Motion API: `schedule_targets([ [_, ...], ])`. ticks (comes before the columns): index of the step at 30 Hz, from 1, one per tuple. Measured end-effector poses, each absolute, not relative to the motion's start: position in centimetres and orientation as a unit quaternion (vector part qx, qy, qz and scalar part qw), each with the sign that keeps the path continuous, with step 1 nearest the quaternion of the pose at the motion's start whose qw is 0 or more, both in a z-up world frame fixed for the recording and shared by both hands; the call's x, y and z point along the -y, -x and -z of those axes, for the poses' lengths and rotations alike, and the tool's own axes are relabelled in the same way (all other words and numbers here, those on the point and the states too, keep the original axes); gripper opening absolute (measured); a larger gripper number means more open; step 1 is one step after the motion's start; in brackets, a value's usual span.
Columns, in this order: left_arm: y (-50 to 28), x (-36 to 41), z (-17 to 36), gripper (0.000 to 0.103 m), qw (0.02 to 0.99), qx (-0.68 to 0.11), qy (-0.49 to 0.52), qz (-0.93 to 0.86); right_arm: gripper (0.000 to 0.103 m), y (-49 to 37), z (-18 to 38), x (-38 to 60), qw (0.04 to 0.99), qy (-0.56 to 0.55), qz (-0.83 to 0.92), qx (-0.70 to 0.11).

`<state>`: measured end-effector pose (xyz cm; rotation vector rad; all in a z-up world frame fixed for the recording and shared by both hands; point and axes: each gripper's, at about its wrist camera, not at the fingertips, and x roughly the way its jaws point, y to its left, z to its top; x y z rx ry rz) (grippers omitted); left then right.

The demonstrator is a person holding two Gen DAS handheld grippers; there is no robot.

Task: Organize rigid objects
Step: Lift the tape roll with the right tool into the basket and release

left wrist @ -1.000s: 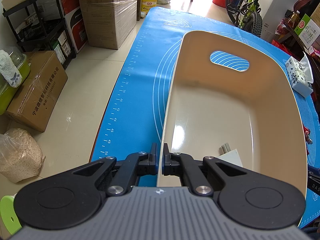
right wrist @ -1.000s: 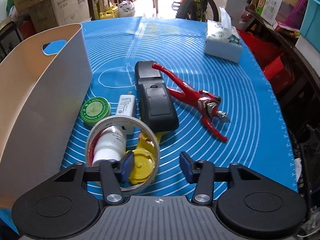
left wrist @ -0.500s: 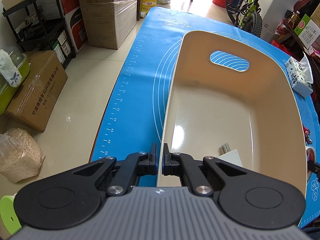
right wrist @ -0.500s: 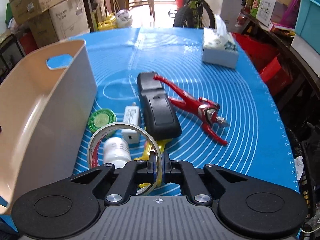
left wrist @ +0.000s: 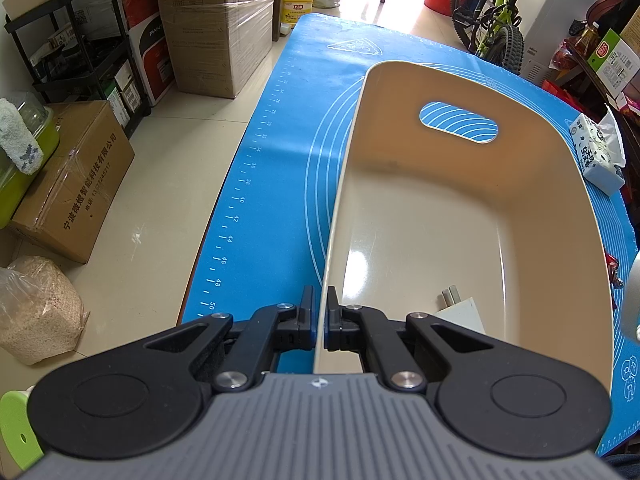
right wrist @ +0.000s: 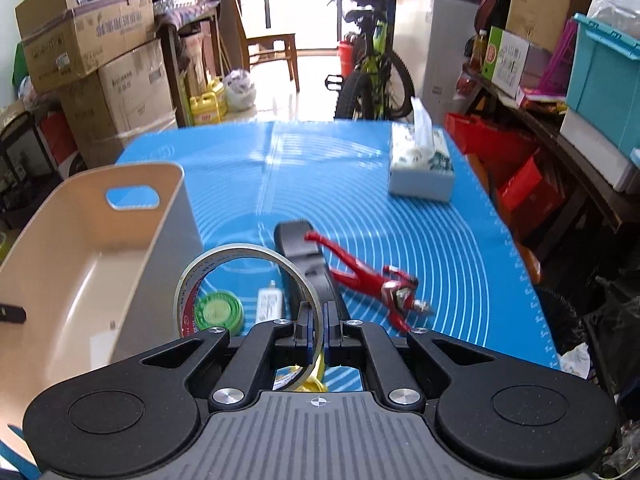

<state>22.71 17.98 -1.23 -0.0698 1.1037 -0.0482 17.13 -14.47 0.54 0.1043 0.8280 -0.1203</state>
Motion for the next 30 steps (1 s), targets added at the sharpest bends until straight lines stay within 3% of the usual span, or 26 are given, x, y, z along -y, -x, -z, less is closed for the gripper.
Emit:
schedule_targets([
  [16,-22.8,-18.0,1.2,0.005,0.851,-0.524,0.033,0.023,0.017,-21.0,-5.3,8.1,0.938,-0.022,-0.001,-0.345],
  [30,-22.7,-18.0,1.2,0.005,0.851,-0.524,0.033,0.023,0.017,-23.3,-1.6,-1.0,0.916,0.061,-0.085,-0.387],
])
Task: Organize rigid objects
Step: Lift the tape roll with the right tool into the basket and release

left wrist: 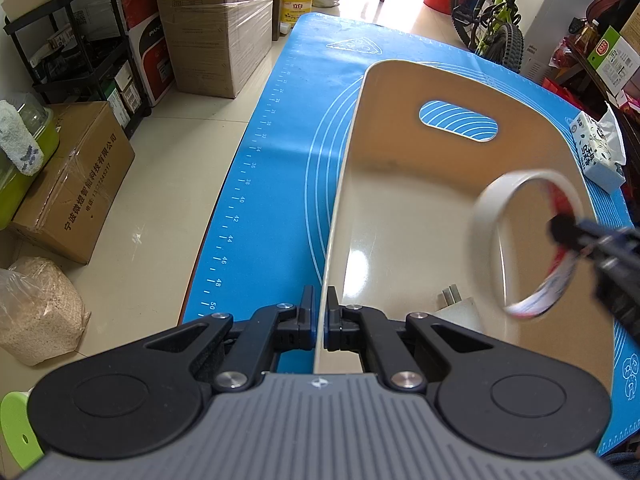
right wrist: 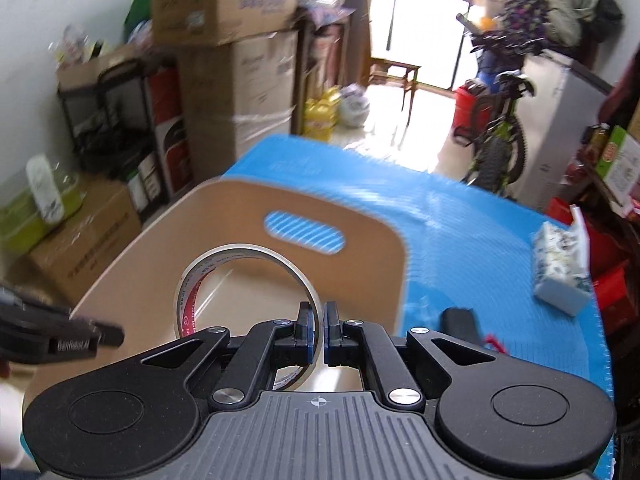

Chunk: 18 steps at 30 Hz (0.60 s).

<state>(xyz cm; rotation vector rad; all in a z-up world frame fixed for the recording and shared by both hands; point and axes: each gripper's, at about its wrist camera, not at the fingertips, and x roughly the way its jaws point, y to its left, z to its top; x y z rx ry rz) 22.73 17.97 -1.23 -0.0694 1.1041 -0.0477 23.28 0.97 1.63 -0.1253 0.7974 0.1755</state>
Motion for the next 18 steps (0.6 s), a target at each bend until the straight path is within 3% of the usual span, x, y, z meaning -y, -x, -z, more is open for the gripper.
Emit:
schedule_targets([
  [15,-22.7,-18.0,1.3,0.004,0.85,-0.525,0.032,0.022,0.021,-23.0,2.9,-6.0,0.855,0.109,-0.156,-0.482],
  [17,-22.7,-18.0,1.3,0.004,0.85,-0.525,0.032,0.022,0.038,-23.1,3.4,-5.8,0.849,0.102,-0.157,-0.494],
  [18,-22.7,-17.9,1.3,0.004,0.85,-0.525,0.033,0.022,0.038,-23.3,3.6,-5.6,0.848,0.099,-0.155,-0.497],
])
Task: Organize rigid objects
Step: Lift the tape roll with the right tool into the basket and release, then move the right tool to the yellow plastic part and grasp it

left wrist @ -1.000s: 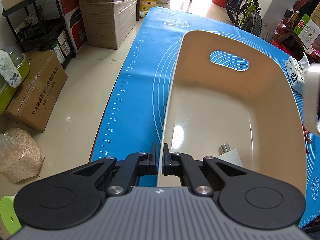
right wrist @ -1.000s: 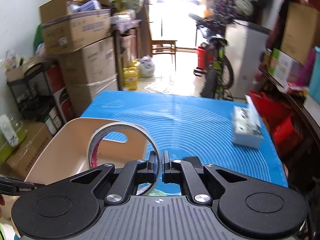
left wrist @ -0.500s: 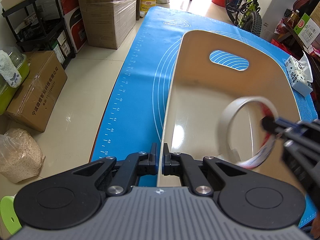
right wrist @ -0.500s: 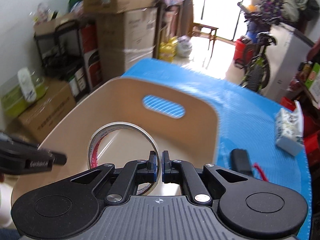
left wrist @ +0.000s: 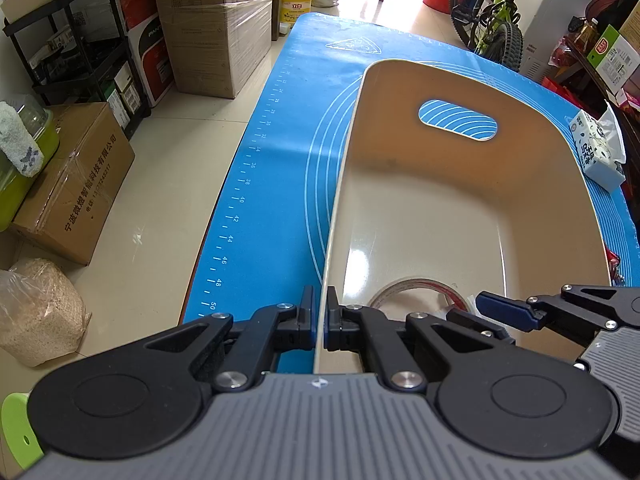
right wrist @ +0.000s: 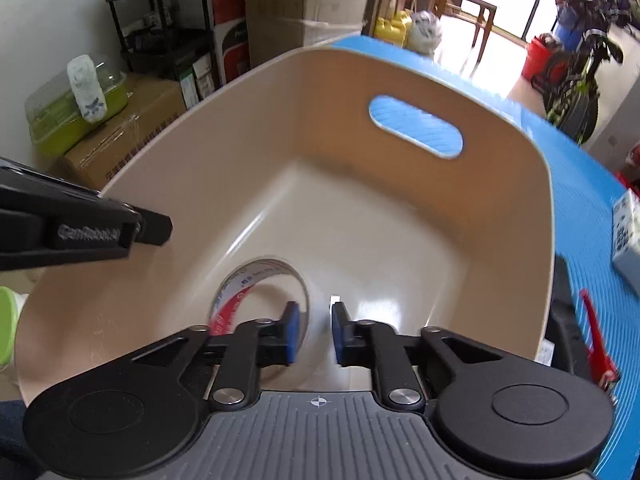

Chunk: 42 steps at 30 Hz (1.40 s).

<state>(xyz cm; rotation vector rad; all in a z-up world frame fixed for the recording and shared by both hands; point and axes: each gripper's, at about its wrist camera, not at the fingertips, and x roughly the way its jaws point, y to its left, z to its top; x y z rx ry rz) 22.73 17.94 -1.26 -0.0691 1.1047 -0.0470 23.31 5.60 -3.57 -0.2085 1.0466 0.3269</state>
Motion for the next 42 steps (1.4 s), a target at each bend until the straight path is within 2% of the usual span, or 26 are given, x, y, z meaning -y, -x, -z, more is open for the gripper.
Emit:
schedule_targets([
  [2,-22.7,-17.9,1.3,0.004,0.85,-0.525,0.033,0.022,0.04,-23.3,3.8,-5.4,0.849,0.093,-0.153,-0.497],
  [5,-22.7,-17.9,1.3,0.004,0.85,-0.525,0.032,0.022,0.059,-23.2,3.3,-4.6,0.854,0.083,-0.151,-0.491],
  [8,-22.7,-17.9,1.3,0.004,0.85,-0.525,0.032,0.022,0.066,-23.0,2.1,-3.8,0.864,0.071,-0.149,-0.476],
  [12,-22.7,-18.1,1.3,0.004,0.85,-0.525,0.031,0.022,0.071,-22.3,0.4,-2.5,0.877,0.047,-0.143,-0.456],
  [16,-22.7,-18.1,1.3,0.005,0.85,-0.525,0.031,0.022,0.081,-21.3,-1.4,-0.6,0.893,0.032,-0.133,-0.428],
  [20,-22.6,-18.1,1.3,0.005,0.85,-0.525,0.032,0.022,0.085,-20.3,-3.1,2.3,0.905,0.002,-0.116,-0.409],
  [24,-22.6,-18.2,1.3,0.005,0.85,-0.525,0.032,0.022,0.094,-19.1,-4.3,5.4,0.92,-0.014,-0.077,-0.383],
  [30,-22.6,-18.3,1.3,0.005,0.85,-0.525,0.032,0.022,0.095,-17.6,-3.7,9.7,0.926,-0.018,-0.028,-0.376],
  [42,-22.7,-18.2,1.2,0.005,0.85,-0.525,0.031,0.021,0.096,-16.5,1.7,13.7,0.895,0.011,0.001,-0.446],
])
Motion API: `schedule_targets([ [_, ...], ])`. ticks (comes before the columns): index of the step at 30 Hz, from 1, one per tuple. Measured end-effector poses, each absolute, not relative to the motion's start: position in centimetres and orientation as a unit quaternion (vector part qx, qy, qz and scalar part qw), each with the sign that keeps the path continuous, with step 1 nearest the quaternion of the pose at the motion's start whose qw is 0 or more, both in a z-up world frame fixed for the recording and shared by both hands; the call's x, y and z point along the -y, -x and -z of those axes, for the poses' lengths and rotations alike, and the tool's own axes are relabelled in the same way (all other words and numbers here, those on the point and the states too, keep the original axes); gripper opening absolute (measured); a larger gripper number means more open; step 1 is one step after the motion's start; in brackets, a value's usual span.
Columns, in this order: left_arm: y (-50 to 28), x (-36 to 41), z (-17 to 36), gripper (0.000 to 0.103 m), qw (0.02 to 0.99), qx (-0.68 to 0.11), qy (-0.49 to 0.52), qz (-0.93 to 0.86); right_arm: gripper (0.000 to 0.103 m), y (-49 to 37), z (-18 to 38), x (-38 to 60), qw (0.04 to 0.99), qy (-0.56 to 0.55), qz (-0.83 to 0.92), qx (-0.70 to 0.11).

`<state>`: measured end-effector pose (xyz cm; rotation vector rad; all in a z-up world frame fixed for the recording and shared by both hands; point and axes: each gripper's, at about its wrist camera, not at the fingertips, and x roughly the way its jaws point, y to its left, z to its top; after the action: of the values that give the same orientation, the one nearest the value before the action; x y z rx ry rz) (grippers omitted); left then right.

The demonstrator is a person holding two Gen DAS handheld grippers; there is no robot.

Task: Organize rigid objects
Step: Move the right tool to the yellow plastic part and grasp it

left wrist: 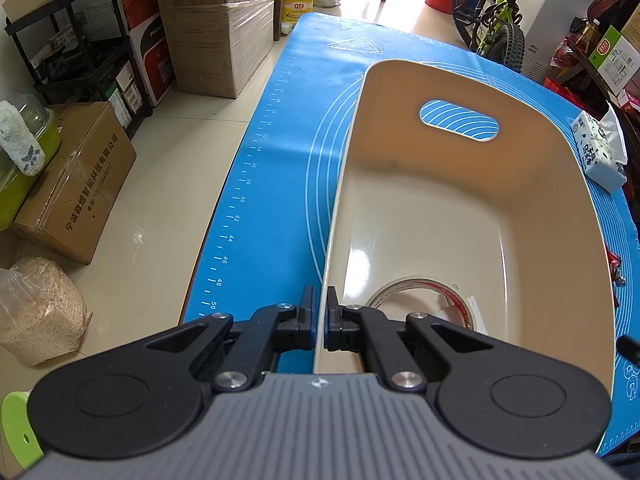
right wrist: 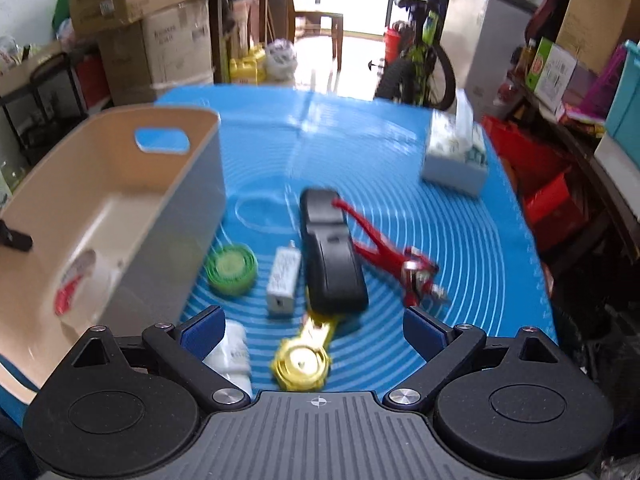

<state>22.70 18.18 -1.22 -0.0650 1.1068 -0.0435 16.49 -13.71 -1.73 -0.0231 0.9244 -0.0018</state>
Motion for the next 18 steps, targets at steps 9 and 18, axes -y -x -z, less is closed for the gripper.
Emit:
schedule_targets([
  [9,-22.7,-18.1,1.2,0.005,0.85,-0.526,0.029,0.02,0.095,-17.6,5.6,14.3,0.874,0.0,0.008,-0.486],
  [18,-22.7,-18.0,1.2,0.005,0.85,-0.526,0.028,0.02,0.089,-19.1,7.8,15.2,0.866,-0.041,0.023,-0.499],
])
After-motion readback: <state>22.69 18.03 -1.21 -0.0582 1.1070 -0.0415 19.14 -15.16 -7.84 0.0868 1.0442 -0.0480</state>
